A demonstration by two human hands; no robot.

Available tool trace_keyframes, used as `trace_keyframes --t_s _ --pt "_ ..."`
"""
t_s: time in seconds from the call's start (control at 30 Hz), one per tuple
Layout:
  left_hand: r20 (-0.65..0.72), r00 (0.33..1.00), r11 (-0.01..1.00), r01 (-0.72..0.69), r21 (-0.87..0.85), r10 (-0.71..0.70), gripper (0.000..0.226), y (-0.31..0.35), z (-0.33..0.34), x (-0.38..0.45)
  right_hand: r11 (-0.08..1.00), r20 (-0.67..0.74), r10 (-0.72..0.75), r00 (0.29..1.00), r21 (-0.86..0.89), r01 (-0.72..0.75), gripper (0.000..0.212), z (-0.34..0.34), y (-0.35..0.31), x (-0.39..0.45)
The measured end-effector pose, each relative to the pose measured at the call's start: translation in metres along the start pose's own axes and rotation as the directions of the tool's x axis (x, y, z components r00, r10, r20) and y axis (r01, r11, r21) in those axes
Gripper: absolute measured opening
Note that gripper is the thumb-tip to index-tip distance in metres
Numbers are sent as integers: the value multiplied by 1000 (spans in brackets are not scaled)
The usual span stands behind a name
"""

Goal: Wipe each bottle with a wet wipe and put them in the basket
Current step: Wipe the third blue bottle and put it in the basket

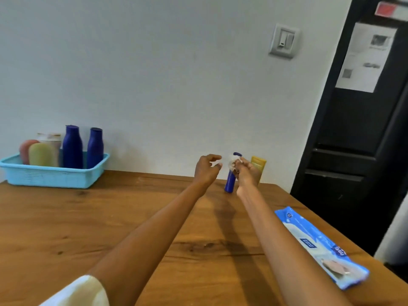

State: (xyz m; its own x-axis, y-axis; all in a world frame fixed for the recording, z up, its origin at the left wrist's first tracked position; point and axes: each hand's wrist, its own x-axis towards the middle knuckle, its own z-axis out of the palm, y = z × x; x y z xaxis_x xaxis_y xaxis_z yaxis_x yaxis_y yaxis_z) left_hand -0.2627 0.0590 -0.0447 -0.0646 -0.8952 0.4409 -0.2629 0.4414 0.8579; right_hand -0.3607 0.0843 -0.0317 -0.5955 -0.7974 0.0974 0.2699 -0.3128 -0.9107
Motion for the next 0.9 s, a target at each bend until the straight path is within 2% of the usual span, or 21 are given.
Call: trace_keyframes --t_s 0.03,0.1,0.23,0.3,0.37,0.5,0.63,0.73,0.83,0.9 --pt "-37 999 1000 23 11 -23 31 -4 11 8 999 -42 -37 998 0 37 17 -3 -5 11" --pt "-58 998 985 3 172 7 41 -11 31 28 997 -86 -78 993 15 80 19 -8 -16 30" --pt "121 976 822 -219 526 183 55 -7 68 66 988 -92 -150 984 -38 147 20 -8 -32 61" --pt "189 963 749 -268 606 192 52 -6 80 81 980 -73 -185 980 -93 178 19 -10 -35 70" --pt "224 961 739 -267 619 160 44 -7 87 92 976 -61 -195 979 -114 187 19 -13 -34 76" --pt "213 964 854 -241 460 158 36 -9 83 96 981 -56 -159 986 -117 152 20 -17 -22 81" --pt "129 985 964 -143 226 115 39 -8 59 89 984 -60 -144 988 -110 137 18 -12 -6 74" --pt "50 993 992 -113 49 110 42 -3 27 77 978 -6 -164 986 -133 162 21 -1 -2 58" --pt "52 991 991 -120 -53 123 46 7 -10 60 976 25 -186 982 -107 187 25 14 -3 36" --pt "69 989 985 -120 -122 129 40 14 -37 48 978 37 -197 980 -64 199 26 26 -6 18"
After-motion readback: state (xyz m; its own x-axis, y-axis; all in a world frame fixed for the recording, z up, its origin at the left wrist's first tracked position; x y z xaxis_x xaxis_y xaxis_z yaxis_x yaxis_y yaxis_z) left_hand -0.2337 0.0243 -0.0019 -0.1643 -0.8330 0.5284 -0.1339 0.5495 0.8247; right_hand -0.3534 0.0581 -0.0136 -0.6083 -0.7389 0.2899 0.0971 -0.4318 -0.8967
